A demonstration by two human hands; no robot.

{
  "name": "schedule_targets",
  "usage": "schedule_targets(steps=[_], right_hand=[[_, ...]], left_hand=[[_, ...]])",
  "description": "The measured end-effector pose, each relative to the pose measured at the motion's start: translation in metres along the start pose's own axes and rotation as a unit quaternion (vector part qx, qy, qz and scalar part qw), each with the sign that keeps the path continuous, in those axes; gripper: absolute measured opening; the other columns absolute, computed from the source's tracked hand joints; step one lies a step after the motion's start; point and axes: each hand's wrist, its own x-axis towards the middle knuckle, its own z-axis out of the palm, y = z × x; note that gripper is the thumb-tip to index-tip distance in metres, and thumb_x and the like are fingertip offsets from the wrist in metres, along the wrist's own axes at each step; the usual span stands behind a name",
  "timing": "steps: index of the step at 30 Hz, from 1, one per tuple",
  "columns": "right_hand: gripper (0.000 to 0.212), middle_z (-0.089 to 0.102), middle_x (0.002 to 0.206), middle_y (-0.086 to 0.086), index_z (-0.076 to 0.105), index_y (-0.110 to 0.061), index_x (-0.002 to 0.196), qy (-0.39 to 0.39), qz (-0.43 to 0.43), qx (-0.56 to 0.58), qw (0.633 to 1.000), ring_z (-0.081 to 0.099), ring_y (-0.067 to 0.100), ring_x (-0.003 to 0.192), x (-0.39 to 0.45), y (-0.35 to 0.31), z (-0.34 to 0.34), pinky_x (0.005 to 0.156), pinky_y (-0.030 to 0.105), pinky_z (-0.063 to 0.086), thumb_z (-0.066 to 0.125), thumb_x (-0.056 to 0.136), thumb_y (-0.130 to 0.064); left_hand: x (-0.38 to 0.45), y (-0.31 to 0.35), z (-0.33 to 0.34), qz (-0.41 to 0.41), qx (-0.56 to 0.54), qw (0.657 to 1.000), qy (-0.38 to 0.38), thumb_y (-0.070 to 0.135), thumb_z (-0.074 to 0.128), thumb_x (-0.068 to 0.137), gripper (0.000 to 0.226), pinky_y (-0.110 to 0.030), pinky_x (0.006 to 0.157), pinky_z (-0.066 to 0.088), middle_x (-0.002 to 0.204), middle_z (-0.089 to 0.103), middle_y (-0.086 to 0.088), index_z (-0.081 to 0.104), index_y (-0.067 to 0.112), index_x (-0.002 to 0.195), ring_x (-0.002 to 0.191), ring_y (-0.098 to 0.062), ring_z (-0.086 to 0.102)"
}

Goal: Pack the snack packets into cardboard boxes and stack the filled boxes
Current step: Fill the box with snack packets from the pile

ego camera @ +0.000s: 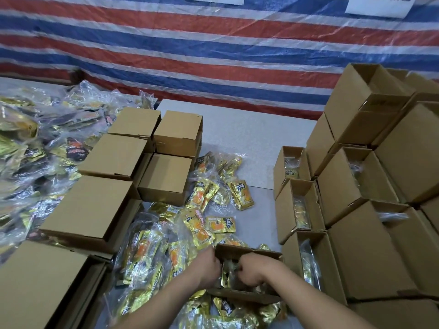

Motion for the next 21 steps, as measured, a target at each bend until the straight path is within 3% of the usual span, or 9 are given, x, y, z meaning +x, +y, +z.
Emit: schedule_targets(steps=[2,4,6,9,12,14,17,21], right_hand=[[0.027,0.067,0.102,0.002,0.067,-0.022,0.109,0.016,-0.032,0.05,0.998,0.061,0.019,0.085,0.0,-0.011,-0.002,0.067,0.026,0.045,0.044,0.097,-0.028],[0.033,0.066,0.12,0.011,0.065,-0.015,0.119,-0.011,-0.043,0.055,0.998,0.059,0.026,0.095,0.005,-0.02,0.007,0.079,0.029,0.043,0.04,0.101,-0.025],[0.035,0.063,0.128,0.015,0.063,-0.01,0.125,-0.012,-0.036,0.061,0.997,0.053,0.022,0.093,0.009,-0.025,0.016,0.081,0.03,0.037,0.038,0.104,-0.021],[0.034,0.062,0.131,0.011,0.061,-0.016,0.128,-0.02,-0.049,0.096,0.994,0.058,0.025,0.109,0.007,-0.03,0.018,0.085,0.026,0.036,0.038,0.105,-0.026],[0.034,0.063,0.13,0.012,0.063,-0.015,0.125,0.002,-0.076,0.105,0.992,0.058,0.029,0.117,-0.006,-0.031,0.01,0.081,0.024,0.034,0.042,0.103,-0.03],[0.036,0.068,0.117,0.011,0.068,-0.015,0.109,0.034,-0.061,0.135,0.988,0.063,0.025,0.103,-0.016,-0.024,0.003,0.076,0.025,0.04,0.04,0.101,-0.035],[0.038,0.065,0.077,-0.006,0.061,-0.02,0.076,0.07,-0.039,0.165,0.983,0.06,0.009,0.069,-0.028,-0.008,-0.005,0.057,0.023,0.042,0.042,0.098,-0.045],[0.035,0.06,0.076,-0.006,0.056,-0.021,0.072,0.073,-0.048,0.142,0.986,0.058,0.013,0.074,-0.037,0.005,-0.003,0.061,0.027,0.042,0.043,0.098,-0.04]], left_hand=[[-0.001,0.001,0.001,-0.005,-0.007,1.0,0.001,0.019,0.039,0.101,0.028,-0.03,0.082,0.053,0.12,0.064,-0.007,0.053,0.015,0.125,0.102,-0.02,0.063],[-0.002,0.0,0.001,-0.006,-0.022,1.0,0.002,0.018,0.039,0.1,0.029,-0.032,0.087,0.054,0.12,0.064,-0.007,0.055,0.016,0.125,0.104,-0.021,0.064],[-0.003,-0.001,0.001,-0.003,-0.038,0.999,0.001,0.018,0.039,0.101,0.028,-0.028,0.085,0.051,0.121,0.064,-0.004,0.055,0.019,0.123,0.101,-0.016,0.061],[-0.004,0.0,-0.001,0.004,-0.049,0.999,0.0,0.02,0.041,0.101,0.027,-0.023,0.085,0.042,0.124,0.062,-0.001,0.054,0.022,0.124,0.101,-0.011,0.054],[-0.003,0.002,-0.004,-0.005,-0.043,0.999,-0.011,0.018,0.039,0.1,0.031,-0.024,0.084,0.045,0.124,0.064,-0.003,0.055,0.019,0.126,0.1,-0.012,0.057],[-0.001,0.002,-0.005,-0.014,-0.042,0.999,-0.019,0.017,0.039,0.099,0.031,-0.026,0.084,0.05,0.119,0.066,-0.004,0.056,0.018,0.124,0.099,-0.014,0.062],[0.0,0.001,-0.003,-0.019,-0.047,0.999,-0.019,0.014,0.04,0.095,0.032,-0.024,0.072,0.052,0.105,0.066,0.0,0.055,0.018,0.123,0.085,-0.009,0.063],[0.001,0.003,0.002,-0.046,-0.069,0.997,0.0,0.026,0.046,0.096,0.037,-0.03,0.077,0.057,0.104,0.066,-0.001,0.045,0.019,0.133,0.088,-0.018,0.068]])
